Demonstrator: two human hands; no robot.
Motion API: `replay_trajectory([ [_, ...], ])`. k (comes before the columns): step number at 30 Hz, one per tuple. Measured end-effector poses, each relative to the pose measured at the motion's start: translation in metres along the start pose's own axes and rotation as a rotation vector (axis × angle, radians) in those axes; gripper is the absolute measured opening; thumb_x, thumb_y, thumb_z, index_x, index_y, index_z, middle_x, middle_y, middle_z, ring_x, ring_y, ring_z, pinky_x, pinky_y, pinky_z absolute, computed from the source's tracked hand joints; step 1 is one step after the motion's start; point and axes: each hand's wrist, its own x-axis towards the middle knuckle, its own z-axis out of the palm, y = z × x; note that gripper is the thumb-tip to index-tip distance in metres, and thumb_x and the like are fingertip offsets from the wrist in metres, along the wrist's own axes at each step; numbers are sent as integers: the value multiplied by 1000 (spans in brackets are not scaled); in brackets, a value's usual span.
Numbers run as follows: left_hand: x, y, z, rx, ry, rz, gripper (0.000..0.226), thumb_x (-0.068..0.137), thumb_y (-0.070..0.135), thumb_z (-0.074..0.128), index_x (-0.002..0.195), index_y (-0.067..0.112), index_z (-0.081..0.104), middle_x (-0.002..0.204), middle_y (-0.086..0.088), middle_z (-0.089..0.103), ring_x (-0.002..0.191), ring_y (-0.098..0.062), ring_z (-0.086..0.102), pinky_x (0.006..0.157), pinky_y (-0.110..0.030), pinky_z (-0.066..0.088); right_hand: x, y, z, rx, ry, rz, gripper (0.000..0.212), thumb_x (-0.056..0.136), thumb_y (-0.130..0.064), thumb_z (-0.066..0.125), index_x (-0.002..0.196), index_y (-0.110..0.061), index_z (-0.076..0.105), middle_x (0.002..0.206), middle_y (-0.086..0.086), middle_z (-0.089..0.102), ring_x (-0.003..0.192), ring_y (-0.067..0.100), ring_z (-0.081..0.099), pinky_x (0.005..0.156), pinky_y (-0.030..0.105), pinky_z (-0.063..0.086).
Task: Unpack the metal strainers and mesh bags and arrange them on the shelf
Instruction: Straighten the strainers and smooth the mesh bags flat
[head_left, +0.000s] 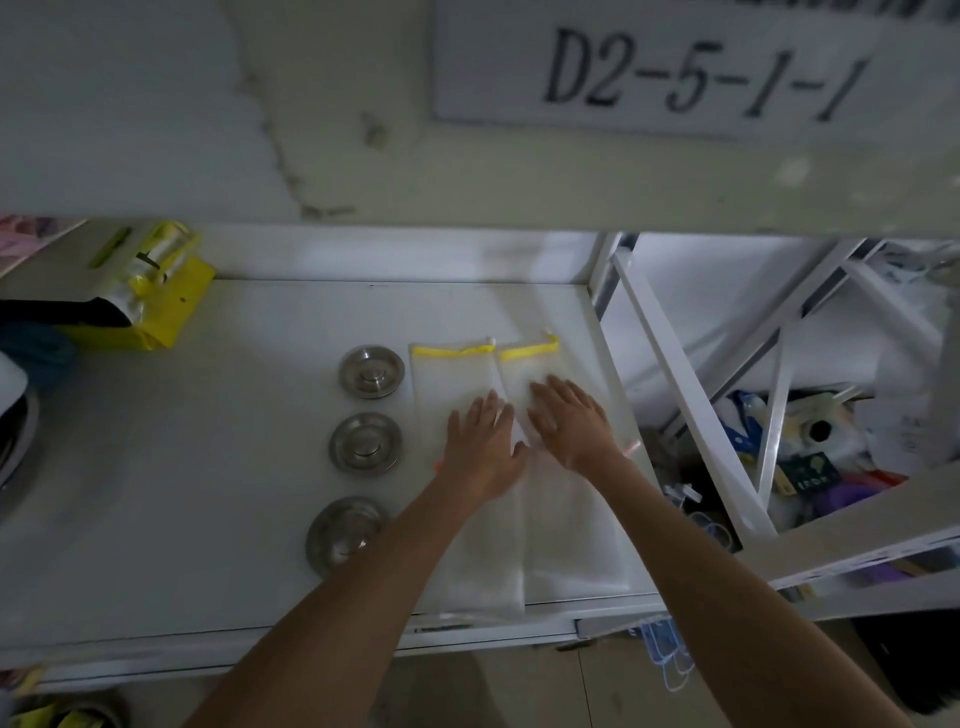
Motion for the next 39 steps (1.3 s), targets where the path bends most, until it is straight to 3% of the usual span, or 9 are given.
replay_trajectory([
  [3, -1, -1, 1, 9, -9, -34, 64, 98, 42, 32, 155, 15, 17, 166, -8, 2, 153, -25, 1, 123, -51, 0, -2, -5, -2, -67, -7, 106, 55, 99, -47, 27, 151, -29, 21, 162, 4, 16, 148, 25, 15, 119, 43, 16],
  [12, -5, -16, 2, 36, -94, -35, 72, 95, 46, 34, 156, 20, 7, 166, -8, -8, 153, -26, -9, 122, -54, -1, -3, -30, 6, -73, -37, 158, 63, 97, -52, 29, 151, -24, 15, 161, 11, 11, 147, 33, 12, 116, 51, 14],
  [21, -3, -27, 4, 49, -88, 10, 72, 96, 51, 32, 156, 26, 3, 166, -4, -12, 152, -22, -13, 122, -51, -6, -17, -30, 9, -51, -42, 138, 66, 98, -52, 24, 154, -22, 5, 163, 12, 0, 150, 31, -1, 120, 47, 6],
  [25, -18, -25, 0, -1, 50, -8, 73, 98, 49, 32, 156, 22, -1, 166, -6, -9, 153, -26, -9, 123, -51, -7, -23, -30, 0, 12, 12, 144, 65, 98, -52, 22, 154, -23, 7, 164, 8, 0, 151, 26, -6, 121, 44, 1],
  [28, -51, -16, 5, 55, 140, -27, 74, 98, 36, 35, 156, 11, -4, 165, -15, -8, 153, -32, -6, 124, -50, -2, -57, -31, -8, 119, 144, 125, 59, 100, -42, 29, 153, -19, 15, 163, 7, 9, 151, 21, 0, 122, 40, 5],
  [30, -81, -9, 24, 96, 193, 20, 70, 96, 31, 36, 155, 5, 10, 164, -19, 3, 152, -36, 8, 123, -50, 4, -89, -32, -6, 148, 198, 106, 53, 100, -33, 36, 150, -17, 25, 161, 7, 19, 150, 21, 10, 121, 38, 12],
  [33, -115, -4, 57, 122, 210, 65, 67, 84, 37, 39, 141, 2, 48, 150, -22, 44, 138, -37, 44, 115, -52, 17, -136, -30, 13, 121, 189, 75, 48, 98, -28, 35, 144, -16, 36, 157, 7, 30, 147, 23, 23, 120, 41, 24],
  [35, -125, -4, 71, 114, 163, 58, 65, 84, 41, 41, 138, 6, 53, 147, -20, 49, 136, -35, 47, 110, -53, 19, -155, -27, 28, 78, 171, 36, 52, 96, -32, 30, 144, -14, 38, 155, 10, 34, 145, 26, 29, 118, 45, 29],
  [39, -126, -6, 77, 122, 193, 45, 64, 90, 46, 41, 143, 11, 49, 151, -16, 44, 141, -31, 42, 111, -53, 21, -163, -20, 39, -6, 116, -17, 57, 97, -37, 23, 152, -20, 23, 161, 5, 18, 150, 19, 12, 122, 35, 8],
])
